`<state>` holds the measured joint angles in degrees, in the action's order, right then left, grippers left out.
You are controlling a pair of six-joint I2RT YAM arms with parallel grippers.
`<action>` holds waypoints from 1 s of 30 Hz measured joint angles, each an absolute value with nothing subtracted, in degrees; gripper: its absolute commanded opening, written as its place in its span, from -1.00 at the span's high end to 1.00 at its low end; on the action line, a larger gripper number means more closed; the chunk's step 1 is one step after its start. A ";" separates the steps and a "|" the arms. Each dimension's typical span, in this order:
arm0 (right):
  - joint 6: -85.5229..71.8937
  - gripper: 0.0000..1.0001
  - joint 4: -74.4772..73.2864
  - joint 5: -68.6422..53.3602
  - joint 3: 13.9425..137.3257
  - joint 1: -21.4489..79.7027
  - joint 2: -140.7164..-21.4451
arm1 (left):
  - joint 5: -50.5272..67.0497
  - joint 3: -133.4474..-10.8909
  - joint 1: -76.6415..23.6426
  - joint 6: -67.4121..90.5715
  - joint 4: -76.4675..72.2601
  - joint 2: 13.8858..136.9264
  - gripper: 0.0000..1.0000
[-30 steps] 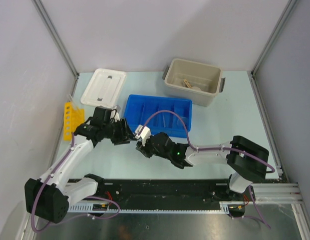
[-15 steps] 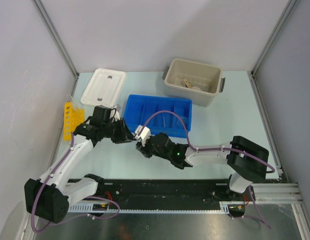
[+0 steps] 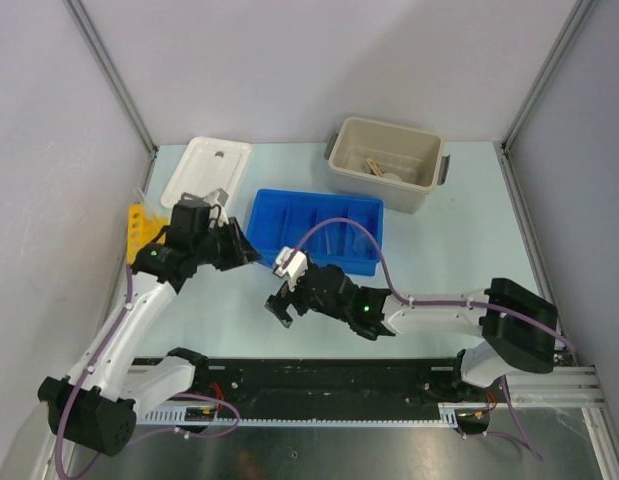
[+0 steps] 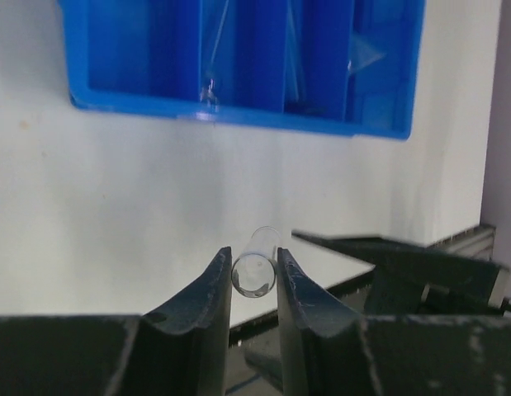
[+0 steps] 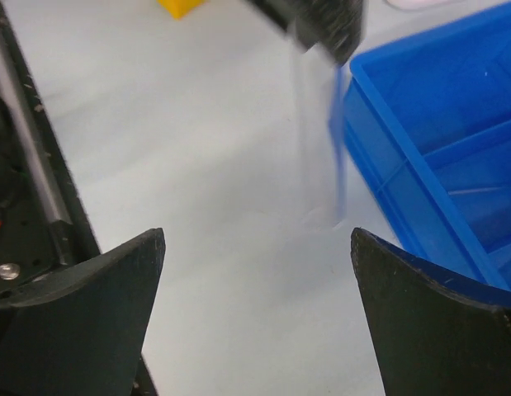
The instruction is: Organize the chemistry lab equipment
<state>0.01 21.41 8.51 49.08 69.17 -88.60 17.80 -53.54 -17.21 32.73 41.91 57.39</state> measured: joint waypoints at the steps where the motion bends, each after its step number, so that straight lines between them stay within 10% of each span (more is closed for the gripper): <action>1: -0.16 -0.99 20.84 8.54 49.06 69.56 -87.44 | 16.58 -54.94 -17.12 32.47 42.02 57.08 0.80; 30: -5.56 -0.99 12.12 8.54 36.38 71.85 -53.08 | -24.62 -67.00 6.39 22.92 32.29 66.32 0.71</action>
